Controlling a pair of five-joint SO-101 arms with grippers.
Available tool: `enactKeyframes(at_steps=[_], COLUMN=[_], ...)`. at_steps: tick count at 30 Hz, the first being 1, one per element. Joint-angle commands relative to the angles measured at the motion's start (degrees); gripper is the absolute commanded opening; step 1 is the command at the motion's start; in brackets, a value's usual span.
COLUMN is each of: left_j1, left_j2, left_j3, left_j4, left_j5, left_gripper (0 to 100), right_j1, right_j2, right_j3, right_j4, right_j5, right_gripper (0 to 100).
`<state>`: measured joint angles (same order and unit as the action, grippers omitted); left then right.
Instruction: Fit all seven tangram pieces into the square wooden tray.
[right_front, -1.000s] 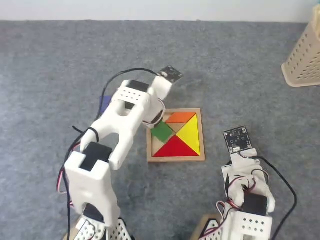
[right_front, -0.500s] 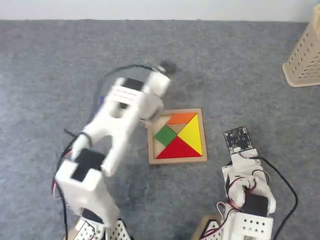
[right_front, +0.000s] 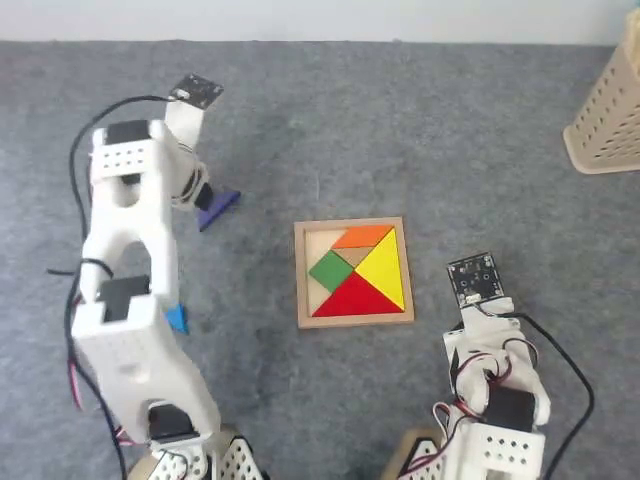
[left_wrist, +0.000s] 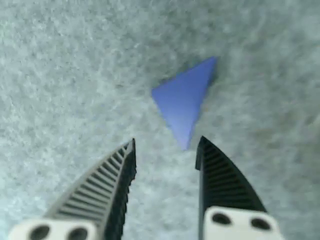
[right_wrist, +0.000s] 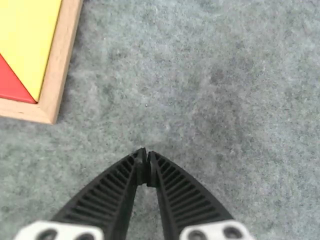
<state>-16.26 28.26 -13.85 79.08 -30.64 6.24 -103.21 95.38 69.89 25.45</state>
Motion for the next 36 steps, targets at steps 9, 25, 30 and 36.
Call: enactKeyframes(at_steps=[9,25,30,36], left_j1=[1.58,2.81,2.73,3.34], left_j2=[16.79,36.31,38.07,38.15], left_j3=[-26.07,-46.02,-49.8,-50.42], left_j4=[13.1,13.63,17.49,21.54], left_j5=[-17.32,-17.41,-17.41,-17.49], left_gripper=[21,27,27,22], right_j1=[-0.4,-0.48,-0.48,-0.48], right_j2=[0.57,0.57,0.57,0.57], right_j3=[1.14,1.14,1.14,1.14], right_j4=[0.22,0.22,0.22,0.22], right_j5=[0.62,0.62,0.62,0.62], right_gripper=[0.9,0.9,0.9,0.9])
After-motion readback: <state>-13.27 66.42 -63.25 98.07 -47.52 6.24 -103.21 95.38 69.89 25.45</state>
